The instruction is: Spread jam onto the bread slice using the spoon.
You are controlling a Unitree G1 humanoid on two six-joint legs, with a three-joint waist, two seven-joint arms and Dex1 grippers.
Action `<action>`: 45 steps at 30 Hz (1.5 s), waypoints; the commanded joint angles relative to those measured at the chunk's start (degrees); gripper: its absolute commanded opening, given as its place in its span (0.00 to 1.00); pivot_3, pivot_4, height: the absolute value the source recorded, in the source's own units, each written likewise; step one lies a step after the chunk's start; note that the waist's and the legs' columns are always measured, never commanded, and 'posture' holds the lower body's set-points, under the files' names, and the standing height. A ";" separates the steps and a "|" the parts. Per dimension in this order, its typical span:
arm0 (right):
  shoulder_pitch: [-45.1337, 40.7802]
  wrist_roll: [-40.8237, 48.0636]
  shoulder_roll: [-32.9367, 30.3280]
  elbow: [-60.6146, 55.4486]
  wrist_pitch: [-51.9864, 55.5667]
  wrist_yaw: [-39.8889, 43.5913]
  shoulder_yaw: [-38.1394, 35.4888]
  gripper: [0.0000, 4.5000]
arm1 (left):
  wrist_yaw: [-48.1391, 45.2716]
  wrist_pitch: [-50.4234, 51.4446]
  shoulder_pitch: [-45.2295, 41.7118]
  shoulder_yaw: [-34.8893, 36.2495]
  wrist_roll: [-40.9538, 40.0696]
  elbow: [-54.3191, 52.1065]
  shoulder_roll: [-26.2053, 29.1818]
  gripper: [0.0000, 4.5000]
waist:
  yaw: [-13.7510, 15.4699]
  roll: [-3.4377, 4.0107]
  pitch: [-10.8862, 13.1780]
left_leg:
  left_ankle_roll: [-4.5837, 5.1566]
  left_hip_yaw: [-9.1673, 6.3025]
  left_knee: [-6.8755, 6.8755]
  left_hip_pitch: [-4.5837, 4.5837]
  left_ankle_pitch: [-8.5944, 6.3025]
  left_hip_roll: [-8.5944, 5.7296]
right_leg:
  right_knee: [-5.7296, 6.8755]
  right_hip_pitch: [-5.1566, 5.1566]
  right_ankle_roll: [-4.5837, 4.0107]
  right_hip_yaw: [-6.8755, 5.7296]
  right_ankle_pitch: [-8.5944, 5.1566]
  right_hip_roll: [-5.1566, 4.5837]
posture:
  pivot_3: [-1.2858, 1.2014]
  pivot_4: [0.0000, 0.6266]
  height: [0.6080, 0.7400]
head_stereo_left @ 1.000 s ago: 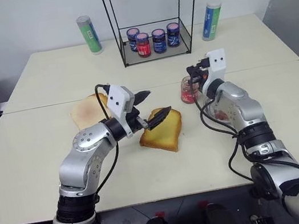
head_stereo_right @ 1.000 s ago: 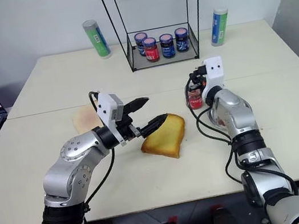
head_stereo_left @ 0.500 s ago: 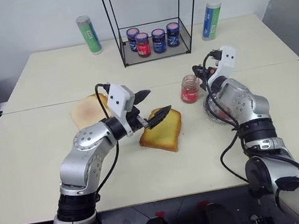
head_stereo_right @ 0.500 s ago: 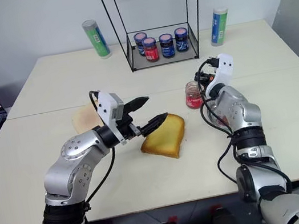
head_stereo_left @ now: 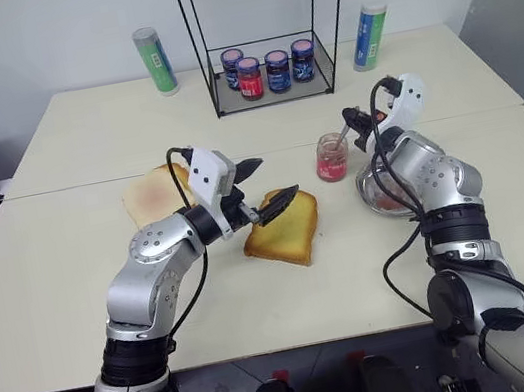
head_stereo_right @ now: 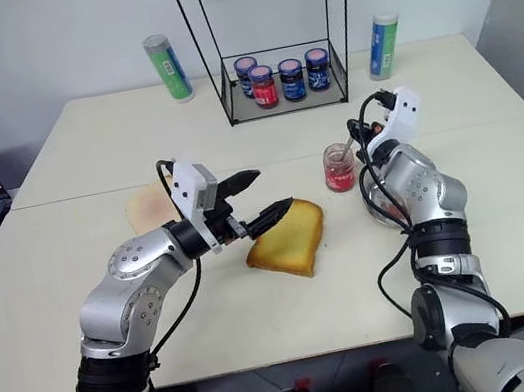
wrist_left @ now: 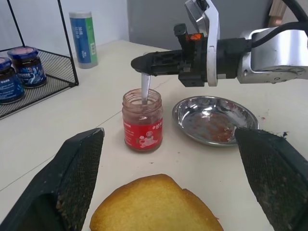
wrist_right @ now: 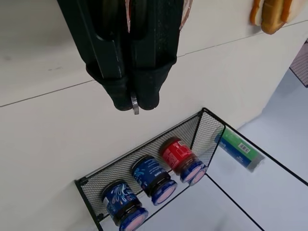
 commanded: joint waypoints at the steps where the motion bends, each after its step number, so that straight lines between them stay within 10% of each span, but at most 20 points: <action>1: -2.01 2.98 0.48 -3.04 0.89 -1.00 -1.53 0.01 | -0.44 -1.60 -0.90 0.28 0.28 -0.82 -0.14 1.00 | 0.00 0.00 0.00 | 0.00 0.00 0.00 0.00 0.00 0.00 | 0.00 0.00 0.00 0.00 0.00 0.00 | 0.52 0.24 1.00; 45: -4.73 12.98 -1.66 -3.17 -0.92 -7.64 -10.42 0.01 | -5.05 -3.34 -6.01 -0.07 1.16 3.46 -0.43 1.00 | 0.03 0.01 0.00 | 0.01 0.01 -0.01 -0.01 0.00 0.00 | 0.00 0.00 0.00 0.00 0.00 0.00 | 0.52 0.24 1.00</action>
